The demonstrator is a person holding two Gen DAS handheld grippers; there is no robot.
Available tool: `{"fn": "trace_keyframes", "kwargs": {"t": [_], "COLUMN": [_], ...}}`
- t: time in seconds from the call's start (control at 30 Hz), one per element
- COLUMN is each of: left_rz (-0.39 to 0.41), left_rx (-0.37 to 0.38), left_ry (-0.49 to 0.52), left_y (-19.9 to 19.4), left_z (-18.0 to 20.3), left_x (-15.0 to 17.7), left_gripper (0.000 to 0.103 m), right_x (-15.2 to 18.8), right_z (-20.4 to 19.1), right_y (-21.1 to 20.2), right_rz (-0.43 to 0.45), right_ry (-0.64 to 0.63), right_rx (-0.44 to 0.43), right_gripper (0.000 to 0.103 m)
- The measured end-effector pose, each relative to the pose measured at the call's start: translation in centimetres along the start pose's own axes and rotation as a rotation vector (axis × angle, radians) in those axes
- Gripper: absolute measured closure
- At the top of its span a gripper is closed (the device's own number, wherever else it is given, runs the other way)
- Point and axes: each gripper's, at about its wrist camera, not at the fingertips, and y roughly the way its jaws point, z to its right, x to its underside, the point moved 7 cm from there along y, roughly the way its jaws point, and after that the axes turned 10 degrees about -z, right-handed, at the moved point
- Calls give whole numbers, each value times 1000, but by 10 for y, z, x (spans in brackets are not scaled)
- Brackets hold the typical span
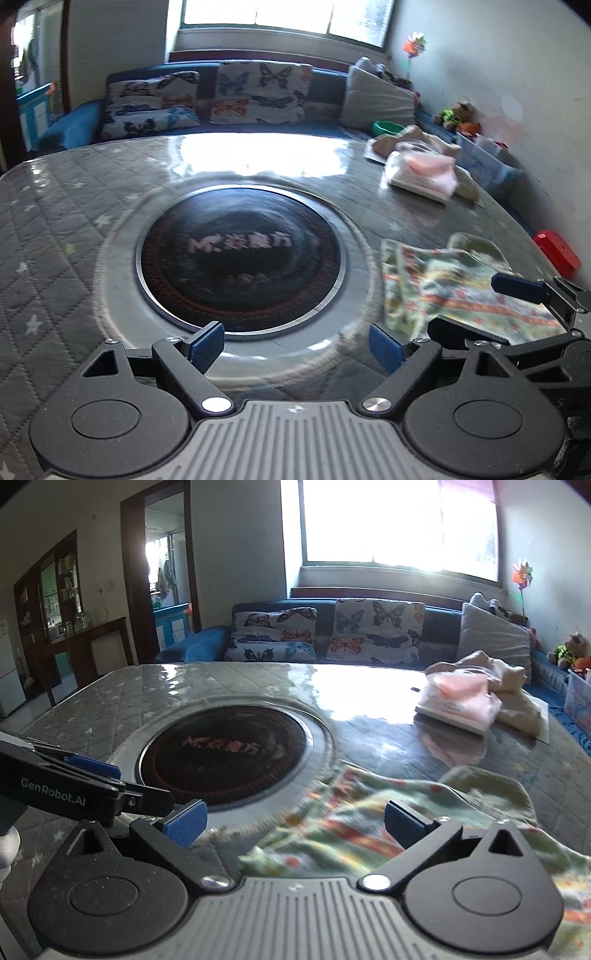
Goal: Fold clothes
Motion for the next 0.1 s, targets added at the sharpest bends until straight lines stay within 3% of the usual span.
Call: {"fn": "trace_keyframes", "kwargs": {"t": [0.1], "left_rz": [23], "left_rx": [-35], "left_ry": [-26], "left_y": [-4], "left_z": [-16], "left_x": [-9], "left_gripper": [14], "right_x": [-10], "right_z": [-11], "right_y": [8], "right_rz": [3], "right_ry": [-9], "right_rx": [-15], "right_gripper": [0]}}
